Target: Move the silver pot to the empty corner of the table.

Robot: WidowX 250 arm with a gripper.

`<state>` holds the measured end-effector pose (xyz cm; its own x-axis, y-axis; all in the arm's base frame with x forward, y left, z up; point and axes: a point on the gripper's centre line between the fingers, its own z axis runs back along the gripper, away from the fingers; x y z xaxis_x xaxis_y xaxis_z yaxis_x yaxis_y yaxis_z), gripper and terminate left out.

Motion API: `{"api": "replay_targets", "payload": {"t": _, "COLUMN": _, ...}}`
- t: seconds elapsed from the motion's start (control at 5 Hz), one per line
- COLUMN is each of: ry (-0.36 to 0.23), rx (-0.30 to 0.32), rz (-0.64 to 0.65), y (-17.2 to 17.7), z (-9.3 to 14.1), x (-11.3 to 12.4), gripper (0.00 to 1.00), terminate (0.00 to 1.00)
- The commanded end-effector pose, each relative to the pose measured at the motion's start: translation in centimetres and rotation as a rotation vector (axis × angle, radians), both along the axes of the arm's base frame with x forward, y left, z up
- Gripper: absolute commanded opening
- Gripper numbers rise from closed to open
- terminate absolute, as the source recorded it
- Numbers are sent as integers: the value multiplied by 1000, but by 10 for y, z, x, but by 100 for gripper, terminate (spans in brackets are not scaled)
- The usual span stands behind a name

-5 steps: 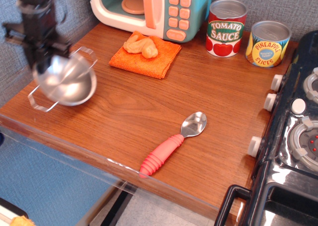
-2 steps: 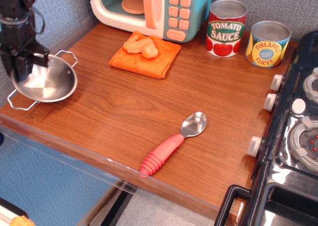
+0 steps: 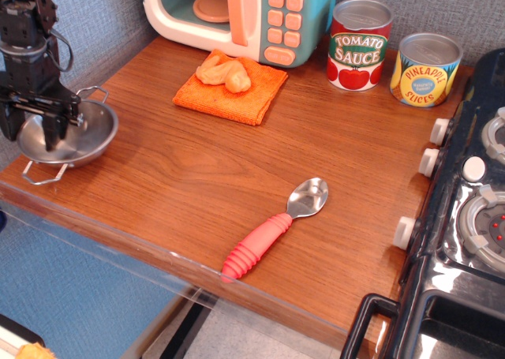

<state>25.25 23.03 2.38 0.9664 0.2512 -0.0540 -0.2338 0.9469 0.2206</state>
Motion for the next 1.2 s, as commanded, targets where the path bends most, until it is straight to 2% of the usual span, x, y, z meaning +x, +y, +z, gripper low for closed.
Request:
{"api": "replay_targets", "payload": {"t": 0.0, "ry": -188, "rx": 46, "rz": -166, "y": -34, "z": 78, "x": 4, "gripper": 100, "terminate": 0}}
{"api": "replay_targets", "payload": {"t": 0.2, "ry": -292, "rx": 36, "rz": -260, "y": -52, "z": 116, "x": -6, "gripper": 100, "terminate": 0}}
{"api": "replay_targets", "payload": {"t": 0.4, "ry": -284, "rx": 29, "rz": -301, "y": -64, "z": 118, "x": -10, "gripper": 100, "terminate": 0}}
{"api": "replay_targets", "payload": {"t": 0.6, "ry": -239, "rx": 14, "rz": -325, "y": -71, "z": 107, "x": -9, "gripper": 100, "terminate": 0}}
{"api": "replay_targets", "payload": {"t": 0.8, "ry": -171, "rx": -20, "rz": -326, "y": -73, "z": 99, "x": -10, "gripper": 100, "terminate": 0}}
{"api": "replay_targets", "payload": {"t": 1.0, "ry": -171, "rx": -20, "rz": -326, "y": -73, "z": 99, "x": -10, "gripper": 100, "terminate": 100}}
